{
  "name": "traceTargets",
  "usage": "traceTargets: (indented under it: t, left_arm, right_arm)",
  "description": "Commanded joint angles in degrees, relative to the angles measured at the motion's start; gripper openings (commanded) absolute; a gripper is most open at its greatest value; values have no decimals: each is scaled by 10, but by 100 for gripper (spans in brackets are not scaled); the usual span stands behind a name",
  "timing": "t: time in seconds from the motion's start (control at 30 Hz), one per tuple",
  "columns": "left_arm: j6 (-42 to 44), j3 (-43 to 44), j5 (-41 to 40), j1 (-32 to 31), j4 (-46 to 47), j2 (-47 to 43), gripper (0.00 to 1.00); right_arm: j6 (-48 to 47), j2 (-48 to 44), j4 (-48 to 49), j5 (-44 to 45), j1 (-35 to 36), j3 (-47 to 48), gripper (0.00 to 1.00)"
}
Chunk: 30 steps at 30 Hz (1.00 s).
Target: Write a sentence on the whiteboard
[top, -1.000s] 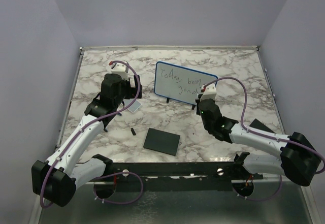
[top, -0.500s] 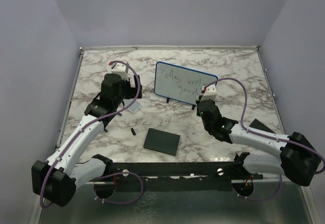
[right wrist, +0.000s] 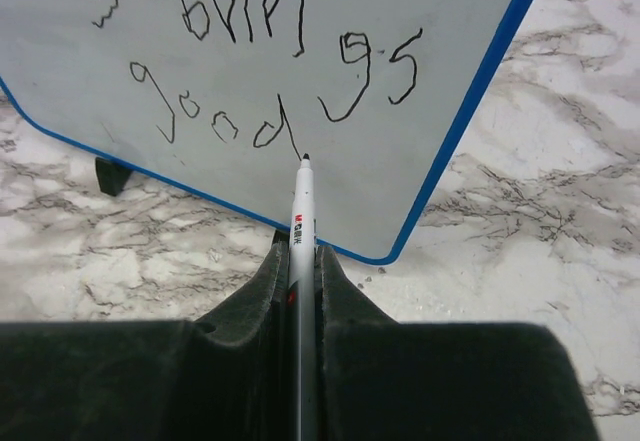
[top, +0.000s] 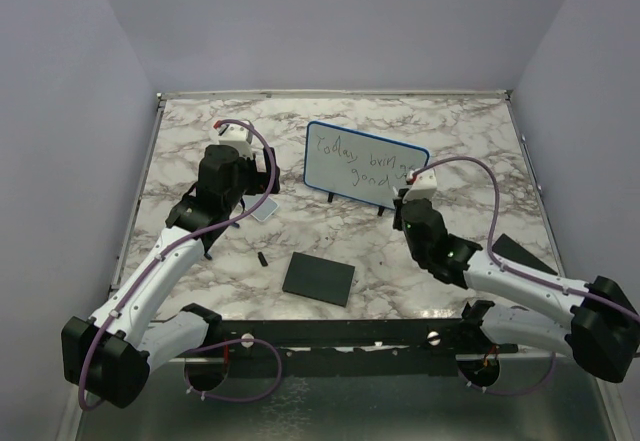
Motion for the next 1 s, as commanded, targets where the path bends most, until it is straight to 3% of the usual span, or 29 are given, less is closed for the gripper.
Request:
traceTargets:
  t: [0.0, 0.27, 0.97]
  left_arm:
    - [-2, -8, 11, -2, 9, -11, 99]
    - [-3, -8, 12, -2, 9, -11, 99]
    - [-3, -8, 13, -2, 10, -11, 99]
  right_arm:
    - [-10, -49, -18, -11, -3, -8, 0]
    - [10, -29, -53, 17, -3, 3, 0]
    - [-12, 2, -3, 8, -18, 2, 0]
